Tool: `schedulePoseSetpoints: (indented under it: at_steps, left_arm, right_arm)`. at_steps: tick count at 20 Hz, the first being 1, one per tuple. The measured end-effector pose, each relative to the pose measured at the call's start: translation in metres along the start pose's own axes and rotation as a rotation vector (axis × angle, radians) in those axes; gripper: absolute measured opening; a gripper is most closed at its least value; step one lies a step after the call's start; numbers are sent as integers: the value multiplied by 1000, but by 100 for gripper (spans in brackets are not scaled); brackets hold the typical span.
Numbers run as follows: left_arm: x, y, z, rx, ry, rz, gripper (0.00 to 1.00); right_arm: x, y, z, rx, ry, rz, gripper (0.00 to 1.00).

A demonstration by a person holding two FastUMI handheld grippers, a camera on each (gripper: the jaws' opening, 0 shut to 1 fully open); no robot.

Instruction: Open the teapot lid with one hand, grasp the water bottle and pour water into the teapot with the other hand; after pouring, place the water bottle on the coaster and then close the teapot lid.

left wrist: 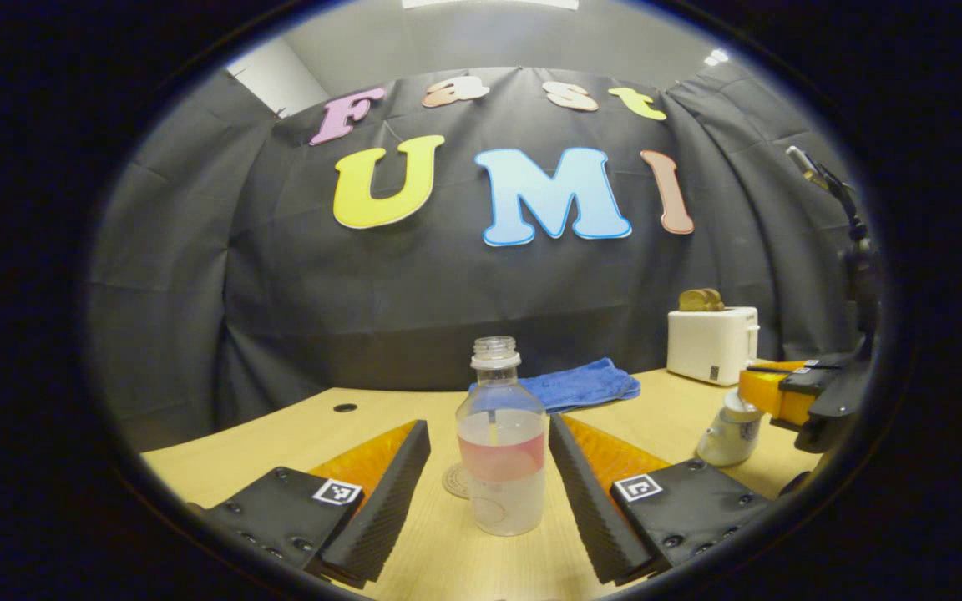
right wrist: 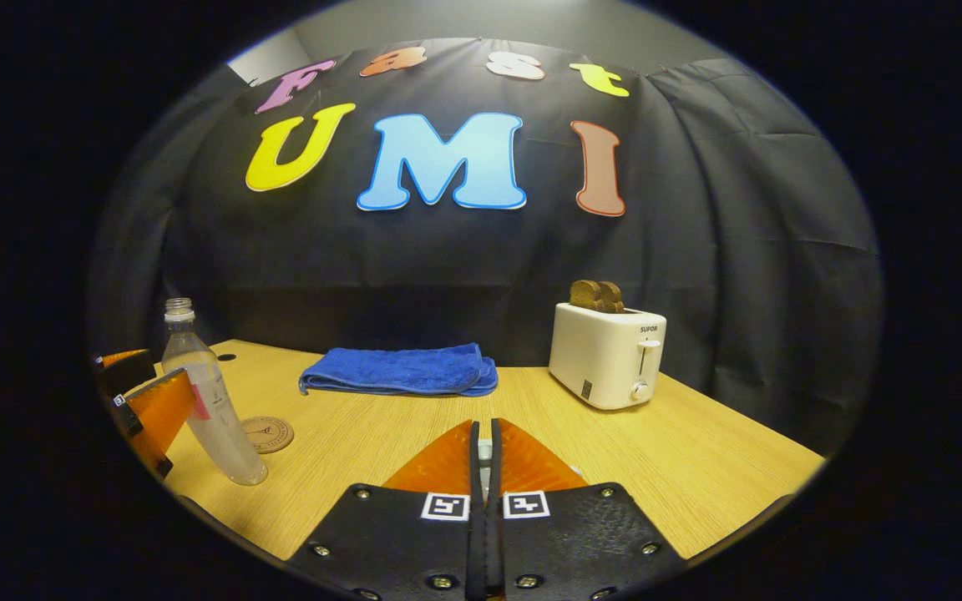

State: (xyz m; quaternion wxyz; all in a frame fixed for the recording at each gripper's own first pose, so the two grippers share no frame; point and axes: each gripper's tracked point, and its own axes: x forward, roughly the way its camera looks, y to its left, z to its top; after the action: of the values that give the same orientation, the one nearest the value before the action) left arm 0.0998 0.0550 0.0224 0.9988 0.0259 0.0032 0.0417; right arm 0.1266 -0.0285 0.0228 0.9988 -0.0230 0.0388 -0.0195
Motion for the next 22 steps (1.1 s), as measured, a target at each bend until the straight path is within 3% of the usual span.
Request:
schedulePoseSetpoints:
  at_steps: [8,15,18,22]
  left_arm:
    - [24,-4,-17,-25,47,-22,100]
    - [52,-12,-39,18,98,-47,100]
    - [59,-14,-38,-22,87,-56,100]
    - [57,-13,-39,-29,94,-62,87]
  right_arm:
    - [-8,4,11,-17,-37,17,1]
    - [-20,6,10,-9,-36,36,1]
    - [-30,4,9,-2,-38,43,1]
    - [-53,-3,4,17,-32,48,1]
